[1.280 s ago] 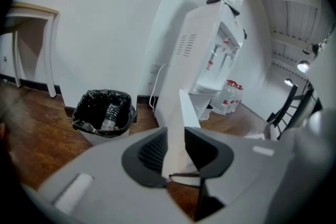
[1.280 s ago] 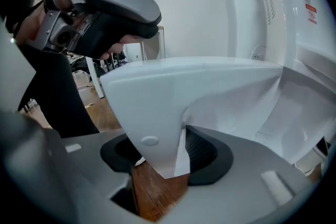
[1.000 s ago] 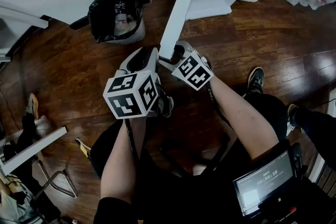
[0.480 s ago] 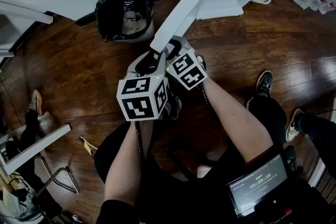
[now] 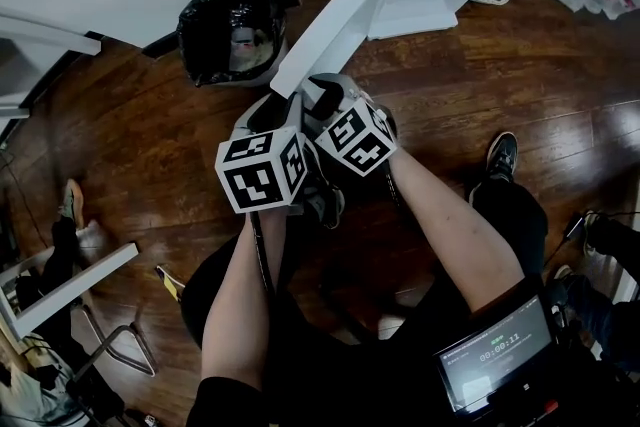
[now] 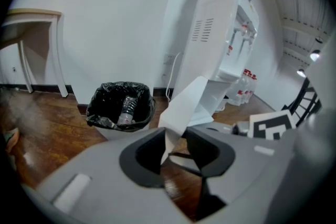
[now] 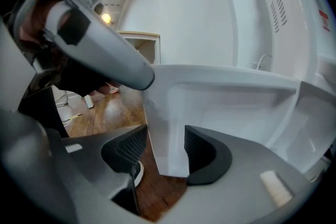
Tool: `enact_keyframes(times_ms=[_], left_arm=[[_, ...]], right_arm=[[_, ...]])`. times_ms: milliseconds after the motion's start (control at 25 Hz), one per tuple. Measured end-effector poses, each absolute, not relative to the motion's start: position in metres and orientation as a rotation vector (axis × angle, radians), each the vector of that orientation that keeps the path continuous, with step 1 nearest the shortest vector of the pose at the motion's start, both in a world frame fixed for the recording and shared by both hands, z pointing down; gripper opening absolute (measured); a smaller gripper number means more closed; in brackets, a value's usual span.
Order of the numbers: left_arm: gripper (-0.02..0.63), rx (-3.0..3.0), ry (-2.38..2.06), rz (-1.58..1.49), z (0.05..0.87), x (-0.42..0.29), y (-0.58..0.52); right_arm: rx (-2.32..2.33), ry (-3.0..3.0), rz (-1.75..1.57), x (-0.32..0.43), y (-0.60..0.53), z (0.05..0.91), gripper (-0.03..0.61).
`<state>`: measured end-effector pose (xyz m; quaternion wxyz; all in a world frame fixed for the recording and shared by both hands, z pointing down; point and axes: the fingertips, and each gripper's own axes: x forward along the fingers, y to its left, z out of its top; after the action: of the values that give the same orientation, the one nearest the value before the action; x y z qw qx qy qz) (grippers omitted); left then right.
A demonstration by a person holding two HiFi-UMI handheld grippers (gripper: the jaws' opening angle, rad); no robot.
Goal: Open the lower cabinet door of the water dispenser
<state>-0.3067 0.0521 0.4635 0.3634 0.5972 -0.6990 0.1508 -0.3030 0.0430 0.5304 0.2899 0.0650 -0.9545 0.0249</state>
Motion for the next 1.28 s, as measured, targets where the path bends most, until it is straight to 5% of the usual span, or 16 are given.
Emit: enact_keyframes(times_ms=[640, 1000, 1280], left_arm=[[0.142, 1.415, -1.882, 0.439, 0.46, -0.298, 0.061], [0.132, 1.756, -1.732, 0.064, 0.347, -0.19, -0.001], [0.123, 2.053, -1.622, 0.032, 0.284, -0.09, -0.049]], right_arm=[[0.399, -2.607, 0.087, -0.174, -0.016, 0.44, 0.196], [0.602, -2.698, 0.156, -0.098, -0.05, 0.38, 0.142], [0.827, -2.792, 0.282, -0.029, -0.093, 0.311, 0.03]])
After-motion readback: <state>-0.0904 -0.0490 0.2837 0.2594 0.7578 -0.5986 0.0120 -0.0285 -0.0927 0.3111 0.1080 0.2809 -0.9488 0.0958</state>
